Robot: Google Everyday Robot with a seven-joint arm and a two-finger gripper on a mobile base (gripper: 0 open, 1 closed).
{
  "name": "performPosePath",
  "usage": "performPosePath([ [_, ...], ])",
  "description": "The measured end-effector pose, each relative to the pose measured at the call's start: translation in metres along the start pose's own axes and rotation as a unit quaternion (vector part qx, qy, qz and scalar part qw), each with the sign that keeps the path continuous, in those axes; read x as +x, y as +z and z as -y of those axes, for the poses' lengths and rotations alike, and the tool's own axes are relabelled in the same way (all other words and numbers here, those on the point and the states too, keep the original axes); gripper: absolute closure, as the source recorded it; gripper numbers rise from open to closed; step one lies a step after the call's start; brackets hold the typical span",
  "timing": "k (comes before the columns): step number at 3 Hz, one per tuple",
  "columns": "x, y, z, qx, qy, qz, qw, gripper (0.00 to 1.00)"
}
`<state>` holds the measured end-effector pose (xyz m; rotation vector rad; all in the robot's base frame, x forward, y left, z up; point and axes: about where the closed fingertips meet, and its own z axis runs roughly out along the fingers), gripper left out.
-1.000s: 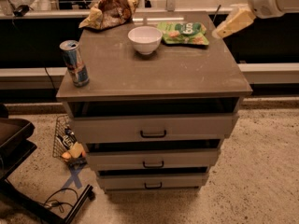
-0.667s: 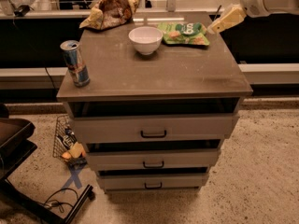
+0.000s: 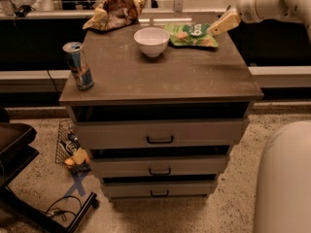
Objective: Move green rice chip bag near redbull can
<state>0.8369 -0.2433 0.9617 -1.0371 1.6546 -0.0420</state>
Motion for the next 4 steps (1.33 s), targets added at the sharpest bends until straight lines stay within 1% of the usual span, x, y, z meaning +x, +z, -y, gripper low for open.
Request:
performPosePath([
  [1,0.021,0.039,-0.009,-0.02,0.039,0.007,0.999,0.0],
  [2,0.021,0.042,-0.012,-0.023,0.039,0.007,0.999,0.0],
  [3,0.027,0.076,-0.033,-0.051,0.055,0.014,0.9971,0.0],
  [4,0.039,0.109,-0.057,-0.08,0.077,0.012,0.9937,0.0],
])
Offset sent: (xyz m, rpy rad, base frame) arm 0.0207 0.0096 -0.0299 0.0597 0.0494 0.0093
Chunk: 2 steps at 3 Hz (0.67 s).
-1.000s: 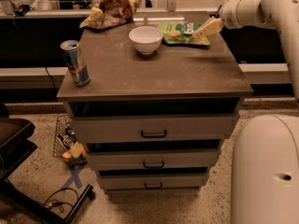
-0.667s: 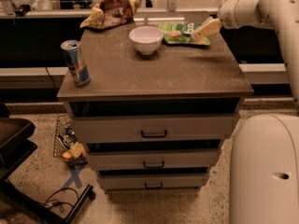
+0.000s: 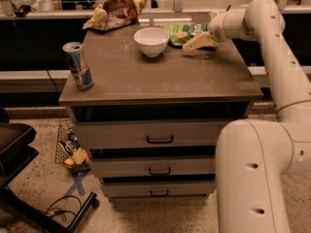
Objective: Move green rice chip bag near redbull can
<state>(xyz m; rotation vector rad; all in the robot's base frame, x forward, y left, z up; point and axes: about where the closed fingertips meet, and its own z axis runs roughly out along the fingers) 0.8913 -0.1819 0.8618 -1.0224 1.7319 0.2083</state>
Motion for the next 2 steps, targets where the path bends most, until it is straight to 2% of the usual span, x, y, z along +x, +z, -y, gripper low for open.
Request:
performPosePath([
  [1,0.0131,0.0271,-0.0138,-0.021,0.019,-0.002,0.9996,0.16],
  [2,0.0151,0.0312,-0.0155,-0.024,0.021,-0.002,0.9995,0.38],
])
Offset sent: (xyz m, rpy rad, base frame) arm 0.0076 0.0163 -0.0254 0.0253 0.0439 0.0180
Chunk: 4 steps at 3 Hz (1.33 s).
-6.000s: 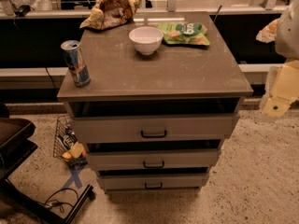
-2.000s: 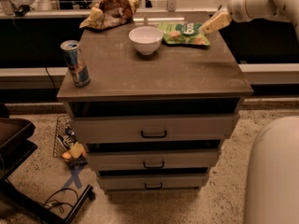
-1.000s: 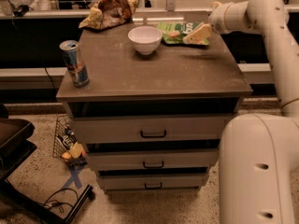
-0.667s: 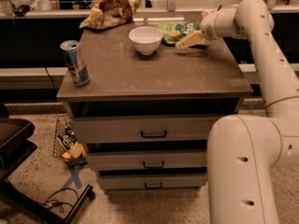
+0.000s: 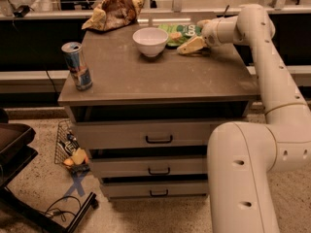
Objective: Move green rice chip bag near redbull can
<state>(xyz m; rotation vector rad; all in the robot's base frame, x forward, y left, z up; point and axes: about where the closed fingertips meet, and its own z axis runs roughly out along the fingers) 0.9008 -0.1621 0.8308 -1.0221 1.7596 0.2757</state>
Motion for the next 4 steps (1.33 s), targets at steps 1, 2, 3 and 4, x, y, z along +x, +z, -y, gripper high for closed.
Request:
performPosePath([
  [1,-0.0021,-0.001,0.0006,0.0,0.0,0.0,1.0,0.62],
  [2,-0.0024,-0.0012,0.0004,0.0,0.0,0.0,1.0,0.85],
  [3,-0.0021,0.0011,-0.001,-0.002,0.0,0.0,1.0,1.0],
  [4,-0.0029,0.0008,-0.0009,-0.002,0.0,0.0,1.0,1.0],
])
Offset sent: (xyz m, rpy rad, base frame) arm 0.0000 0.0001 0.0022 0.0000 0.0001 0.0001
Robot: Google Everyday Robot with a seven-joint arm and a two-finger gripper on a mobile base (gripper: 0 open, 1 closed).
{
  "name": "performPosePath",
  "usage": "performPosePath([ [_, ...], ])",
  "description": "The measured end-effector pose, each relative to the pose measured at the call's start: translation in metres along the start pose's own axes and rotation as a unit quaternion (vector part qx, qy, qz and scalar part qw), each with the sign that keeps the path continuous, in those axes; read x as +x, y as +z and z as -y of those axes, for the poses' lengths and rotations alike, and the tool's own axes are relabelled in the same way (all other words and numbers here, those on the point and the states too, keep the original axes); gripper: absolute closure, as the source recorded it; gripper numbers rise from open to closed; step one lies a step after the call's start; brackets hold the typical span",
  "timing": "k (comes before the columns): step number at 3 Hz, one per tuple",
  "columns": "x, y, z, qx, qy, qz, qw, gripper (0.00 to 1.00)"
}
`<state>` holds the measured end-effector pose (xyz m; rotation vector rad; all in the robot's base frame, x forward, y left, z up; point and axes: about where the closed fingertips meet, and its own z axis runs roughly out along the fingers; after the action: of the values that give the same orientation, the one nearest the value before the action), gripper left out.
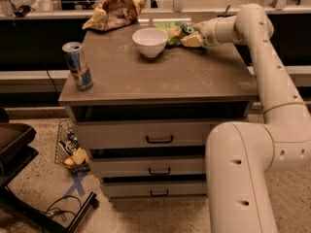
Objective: Move green rice chip bag near redbull can
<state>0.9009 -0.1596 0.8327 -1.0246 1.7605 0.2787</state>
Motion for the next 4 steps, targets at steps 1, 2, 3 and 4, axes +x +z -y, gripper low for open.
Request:
performPosePath([
  [1,0.0,0.0,0.0,0.0,0.0,0.0,1.0,1.0],
  [2,-0.039,-0.021,0.011,0.027,-0.039,-0.018,0.9987,1.0],
  [3,-0.097,-0.064,0.028,0.072,-0.086,-0.032,0.9931,1.0],
  [4,-0.121,-0.088,0.035,0.094,-0.104,-0.035,0.9895,1.0],
])
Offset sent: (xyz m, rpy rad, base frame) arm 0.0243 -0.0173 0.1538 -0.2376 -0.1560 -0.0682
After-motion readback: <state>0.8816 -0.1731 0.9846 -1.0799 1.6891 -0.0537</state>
